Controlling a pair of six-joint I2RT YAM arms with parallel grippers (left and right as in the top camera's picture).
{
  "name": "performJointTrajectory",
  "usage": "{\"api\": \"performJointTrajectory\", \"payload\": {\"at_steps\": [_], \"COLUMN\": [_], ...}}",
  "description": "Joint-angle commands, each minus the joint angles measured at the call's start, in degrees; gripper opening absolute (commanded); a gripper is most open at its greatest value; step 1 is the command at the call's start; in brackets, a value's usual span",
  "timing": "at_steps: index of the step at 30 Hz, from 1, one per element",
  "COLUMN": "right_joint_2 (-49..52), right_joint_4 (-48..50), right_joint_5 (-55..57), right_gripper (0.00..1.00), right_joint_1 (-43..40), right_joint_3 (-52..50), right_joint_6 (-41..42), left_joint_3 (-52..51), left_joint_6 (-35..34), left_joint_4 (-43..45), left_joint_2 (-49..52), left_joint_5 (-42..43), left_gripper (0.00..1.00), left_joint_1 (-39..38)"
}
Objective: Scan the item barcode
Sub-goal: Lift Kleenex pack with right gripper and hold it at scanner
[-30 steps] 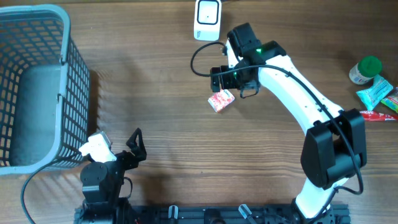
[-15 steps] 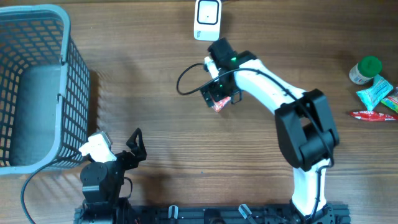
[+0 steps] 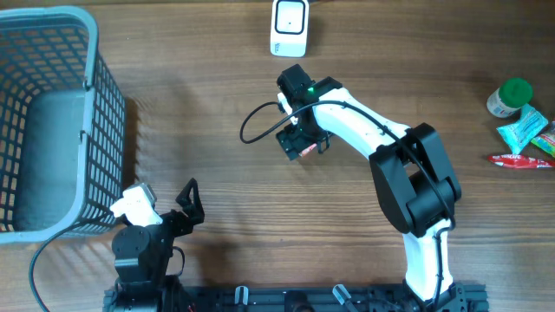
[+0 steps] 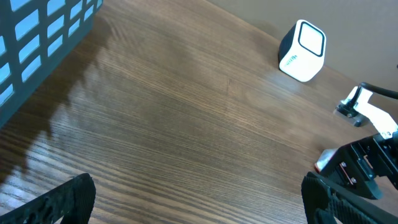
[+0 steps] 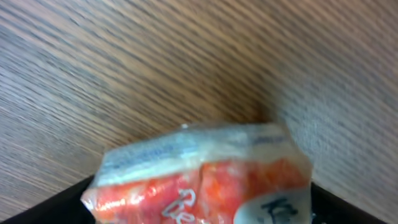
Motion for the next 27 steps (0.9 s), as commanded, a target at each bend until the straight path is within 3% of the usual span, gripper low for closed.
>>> {"api": "performJointTrajectory", "payload": {"at_steps": [1, 6, 15, 19, 22, 27], "right_joint_2": [2.86, 2.67, 2.56, 2.56, 2.56, 2.56], "right_joint_4": [-0.92, -1.99, -10.08, -16.22, -18.27, -24.41], "right_joint_5": [3.82, 3.32, 1.55, -6.49, -15.02, -20.11], "right_gripper": [0.87, 0.75, 0.72, 0.69, 0.64, 0.64], "right_joint_1": [-0.20, -0.20, -0.26, -0.26, -0.26, -0.24], "right_joint_3": [0.00, 3.04, 10.93, 13.31, 13.33, 13.31], "right_joint_6": [1.92, 6.01, 16.61, 21.62, 21.16, 21.20], "left_joint_3": [-0.33, -0.33, -0.33, -0.33, -0.33, -0.33], "left_joint_6": [0.55, 0.52, 0.55, 0.55, 0.55, 0.55], "left_joint_4": [0.13, 0.13, 0.13, 0.13, 0.13, 0.13], "left_joint_2": [-0.13, -0.13, -0.13, -0.13, -0.13, -0.13], "left_joint_5": [-0.52, -0.52, -0.52, -0.55, -0.52, -0.52], "left_gripper": [1.00, 1.00, 1.00, 1.00, 1.00, 1.00], "left_joint_1": [0.44, 0.44, 0.44, 0.44, 0.44, 0.44]}}
